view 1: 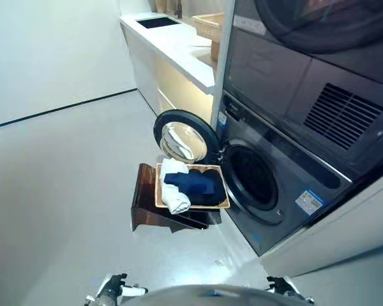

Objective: Pick up the clothes and place them into the washing machine

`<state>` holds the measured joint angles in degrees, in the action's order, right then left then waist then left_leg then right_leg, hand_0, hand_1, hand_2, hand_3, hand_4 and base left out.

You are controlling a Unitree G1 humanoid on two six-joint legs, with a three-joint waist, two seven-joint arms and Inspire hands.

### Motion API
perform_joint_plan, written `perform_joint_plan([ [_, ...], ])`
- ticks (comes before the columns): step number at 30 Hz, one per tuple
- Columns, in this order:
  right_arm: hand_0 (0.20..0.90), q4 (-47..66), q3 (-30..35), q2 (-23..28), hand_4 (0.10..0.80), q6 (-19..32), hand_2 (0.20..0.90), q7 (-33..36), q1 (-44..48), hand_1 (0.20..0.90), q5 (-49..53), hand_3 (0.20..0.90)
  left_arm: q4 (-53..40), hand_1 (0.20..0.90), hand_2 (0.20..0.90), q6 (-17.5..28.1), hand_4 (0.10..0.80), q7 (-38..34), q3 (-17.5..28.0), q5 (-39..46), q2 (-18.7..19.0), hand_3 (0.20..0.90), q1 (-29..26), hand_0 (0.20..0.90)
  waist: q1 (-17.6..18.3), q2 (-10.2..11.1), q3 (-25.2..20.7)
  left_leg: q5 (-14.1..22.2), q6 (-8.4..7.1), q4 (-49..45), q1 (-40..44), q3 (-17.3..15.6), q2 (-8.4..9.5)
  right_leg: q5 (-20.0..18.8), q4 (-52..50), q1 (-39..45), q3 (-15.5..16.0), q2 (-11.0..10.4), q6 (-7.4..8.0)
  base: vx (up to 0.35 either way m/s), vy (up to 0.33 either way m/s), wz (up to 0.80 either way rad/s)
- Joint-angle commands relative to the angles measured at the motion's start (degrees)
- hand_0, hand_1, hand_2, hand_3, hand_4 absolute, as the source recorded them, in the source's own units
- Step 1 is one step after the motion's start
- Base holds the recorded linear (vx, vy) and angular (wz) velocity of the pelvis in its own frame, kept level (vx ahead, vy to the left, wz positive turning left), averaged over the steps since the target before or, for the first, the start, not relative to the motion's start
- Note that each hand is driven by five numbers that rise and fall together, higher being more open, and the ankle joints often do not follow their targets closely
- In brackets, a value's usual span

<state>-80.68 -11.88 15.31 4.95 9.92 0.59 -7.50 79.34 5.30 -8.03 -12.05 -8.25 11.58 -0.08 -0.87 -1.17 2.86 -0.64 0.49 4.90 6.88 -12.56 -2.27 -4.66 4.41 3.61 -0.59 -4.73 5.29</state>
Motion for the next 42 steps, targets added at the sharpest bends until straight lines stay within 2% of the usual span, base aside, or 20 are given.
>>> perform_joint_plan([
  [1, 0.9, -2.2, -2.6, 1.0, 0.8, 0.7, 0.9, 0.7, 5.6, 0.9, -1.4, 0.9, 1.8, 0.9, 0.9, 1.0, 0.8, -1.6, -0.9, 0.4, -2.0, 0.9, -4.8, 0.9, -1.3, -2.1, 2.3, 2.0, -3.13, 0.1, 0.3, 2.5, 1.8, -0.3, -2.0, -1.2, 0.6, 3.1, -0.6, 0.0, 0.0, 0.0],
  [9, 0.9, -0.9, -2.2, 0.9, 0.8, 1.0, 0.9, 1.1, 5.5, 0.9, -0.2, 0.9, 3.3, 0.9, 0.9, 0.2, 0.8, -1.9, 0.5, 1.1, -1.6, 0.9, -4.6, 0.9, -1.2, -1.7, 2.5, 1.4, -3.26, 0.1, -0.4, 2.8, 1.65, -0.3, -2.2, -1.8, 0.6, 3.5, -0.89, -0.012, -0.032, 0.04],
  [18, 0.9, -1.3, -2.0, 0.9, 0.8, 0.9, 0.9, 0.8, 4.7, 0.9, 0.3, 0.9, 3.0, 0.9, 0.9, 0.1, 0.8, -1.6, -0.3, 0.9, -1.8, 0.9, -4.8, 0.9, -0.8, -1.7, 2.5, 1.1, -3.46, 0.1, -0.7, 3.3, 1.24, 0.2, -2.7, -2.0, 0.7, 3.8, -1.27, 0.002, -0.042, 0.02],
  [25, 0.9, -1.1, -1.7, 1.0, 0.8, 1.0, 0.9, 0.9, 4.3, 0.9, 1.0, 0.9, 3.3, 0.9, 0.9, -0.6, 0.8, -2.5, 1.1, 1.7, -0.7, 0.9, -5.4, 0.9, -0.2, -1.8, 3.4, 0.5, -3.32, 0.1, -0.9, 2.5, 0.19, 2.2, -7.5, -5.2, -0.8, 5.8, -2.11, -0.009, -0.06, 0.02],
  [36, 0.9, -1.8, -1.1, 1.8, 0.8, 0.6, 0.9, 0.8, 4.8, 0.9, 1.2, 0.9, 3.0, 0.9, 0.9, -0.6, 0.8, -2.9, 1.8, 3.2, -0.6, 0.9, -6.6, 0.9, -0.1, -1.7, 3.8, 0.3, -3.69, 0.1, -0.7, 2.5, -0.5, 3.0, -7.0, -4.9, 0.0, 6.2, -2.65, 0.034, -0.039, -0.04],
  [39, 0.9, -1.5, -1.4, 1.6, 0.8, 0.7, 0.9, 0.5, 5.3, 0.9, 1.4, 0.9, 3.5, 0.9, 0.9, -0.9, 0.8, -2.9, 3.2, 4.5, -0.2, 0.9, -6.5, 0.9, -0.5, -1.3, 4.4, -0.4, -3.55, 0.1, -0.1, 2.3, -0.84, 3.7, -7.9, -5.2, -0.9, 6.8, -3.09, 0.041, -0.068, -0.02],
  [41, 0.9, -0.8, -2.1, 1.3, 0.8, 1.0, 0.9, 0.4, 5.9, 0.9, 1.2, 0.9, 3.8, 0.9, 0.9, -1.1, 0.8, -3.1, 4.9, 5.9, 0.6, 0.9, -6.8, 0.9, -1.0, 0.5, 5.7, 1.0, -3.61, -7.0, -3.6, 2.6, -1.61, 4.0, -8.7, -5.6, -1.7, 6.9, -3.79, 0.032, -0.193, -0.05],
  [42, 0.9, -0.4, -2.3, 1.2, 0.8, 1.1, 0.9, 0.2, 5.8, 0.9, 1.0, 0.9, 3.7, 0.9, 0.9, -1.1, 0.8, -3.1, 5.8, 6.4, 1.3, 0.9, -6.5, 0.9, -1.7, 1.9, 6.8, 1.2, -3.25, -13.9, -6.9, 2.9, -2.27, 4.4, -9.0, -4.9, -2.6, 7.1, -4.31, 0.049, -0.172, -0.1],
])
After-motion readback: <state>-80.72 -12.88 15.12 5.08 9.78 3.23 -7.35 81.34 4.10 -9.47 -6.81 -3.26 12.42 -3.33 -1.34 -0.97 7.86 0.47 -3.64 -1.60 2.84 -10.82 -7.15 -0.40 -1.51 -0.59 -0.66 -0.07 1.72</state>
